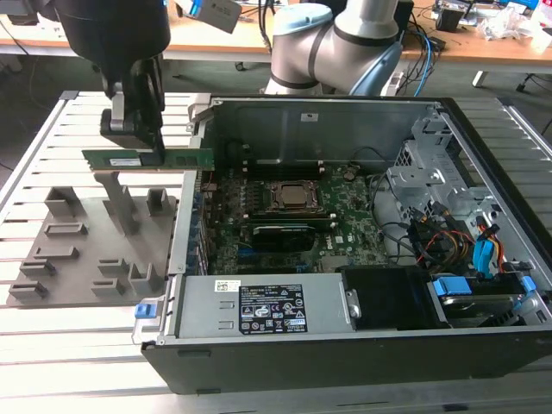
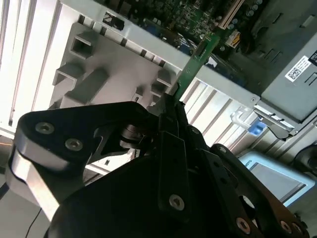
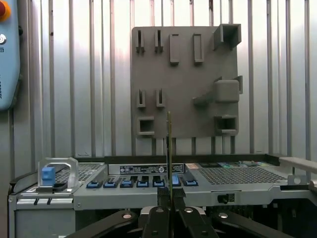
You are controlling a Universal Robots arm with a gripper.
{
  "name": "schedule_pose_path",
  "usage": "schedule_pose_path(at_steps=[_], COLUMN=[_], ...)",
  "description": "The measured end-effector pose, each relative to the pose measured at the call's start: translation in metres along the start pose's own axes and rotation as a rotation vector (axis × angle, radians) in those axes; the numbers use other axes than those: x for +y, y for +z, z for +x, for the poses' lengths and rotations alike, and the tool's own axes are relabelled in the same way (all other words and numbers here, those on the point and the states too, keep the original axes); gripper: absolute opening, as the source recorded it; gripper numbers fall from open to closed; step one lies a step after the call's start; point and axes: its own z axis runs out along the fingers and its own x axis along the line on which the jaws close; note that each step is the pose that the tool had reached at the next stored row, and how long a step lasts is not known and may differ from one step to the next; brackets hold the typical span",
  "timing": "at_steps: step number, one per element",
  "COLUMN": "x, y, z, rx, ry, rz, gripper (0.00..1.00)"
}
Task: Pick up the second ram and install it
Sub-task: 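Pick up the second ram and move it above second insertion slot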
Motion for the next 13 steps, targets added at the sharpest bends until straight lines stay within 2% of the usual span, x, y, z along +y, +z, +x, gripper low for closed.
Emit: schedule_pose_path(at_steps=[3,5,8,13], x=[-0.0107,-0.0239,-0.0356,-0.06], y=[-0.0001,-0.0003,-0.0004,-0.0006], z=[-0.0002,-0.0005,-0.0011,-0.002], rx=[0.0,0.0001,0.0,-0.0001], ry=[0.0,0.0,0.0,0.0], rz=[0.0,-0.0002,-0.0007,-0.0023], gripper=[0.14,0.14,0.14,0.14])
